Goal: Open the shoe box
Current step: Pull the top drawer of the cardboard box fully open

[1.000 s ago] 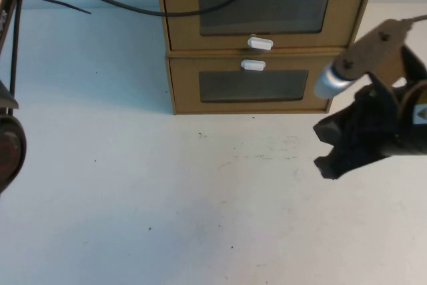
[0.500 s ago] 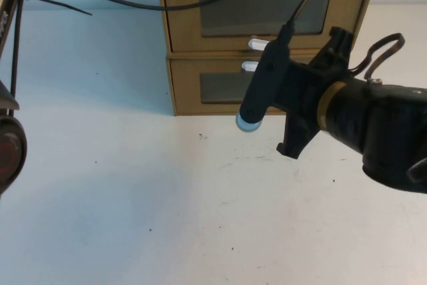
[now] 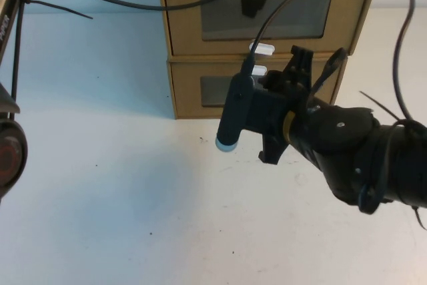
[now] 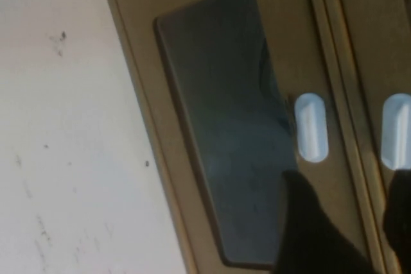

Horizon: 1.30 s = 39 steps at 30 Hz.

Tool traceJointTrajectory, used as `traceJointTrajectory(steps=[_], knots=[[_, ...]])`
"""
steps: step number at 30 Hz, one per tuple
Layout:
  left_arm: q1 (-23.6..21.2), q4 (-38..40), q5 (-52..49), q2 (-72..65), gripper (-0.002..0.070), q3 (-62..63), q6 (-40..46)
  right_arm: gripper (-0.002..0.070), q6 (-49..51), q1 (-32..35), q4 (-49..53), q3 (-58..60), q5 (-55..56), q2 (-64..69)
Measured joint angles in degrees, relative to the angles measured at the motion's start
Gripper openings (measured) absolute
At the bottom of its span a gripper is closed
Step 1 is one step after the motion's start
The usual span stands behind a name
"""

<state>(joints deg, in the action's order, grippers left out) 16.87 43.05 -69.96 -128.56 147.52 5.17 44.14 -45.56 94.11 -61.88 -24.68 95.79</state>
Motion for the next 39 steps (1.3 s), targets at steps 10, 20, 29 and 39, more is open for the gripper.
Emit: traceJointTrajectory(steps=[10,20,29,39], knots=[[0.00,0.11,0.00,0.00,-0.0004,0.00,-0.55,0.0260,0.96,2.63,1.20,-7.93,-1.57,4.28],[0.00,0.23,0.00,0.00,-0.0004,0.00,-0.63,0.0242,0.96,3.81,1.20,-10.13,-1.57,7.06],[0.00,0.32,0.00,0.00,-0.0004,0.00,-0.77,0.0235,0.96,5.49,1.20,-13.03,-1.14,10.09],[0.00,0.32,-0.05,0.00,-0.0004,0.00,-0.77,0.0232,0.96,6.20,1.20,-16.46,-1.14,12.34]])
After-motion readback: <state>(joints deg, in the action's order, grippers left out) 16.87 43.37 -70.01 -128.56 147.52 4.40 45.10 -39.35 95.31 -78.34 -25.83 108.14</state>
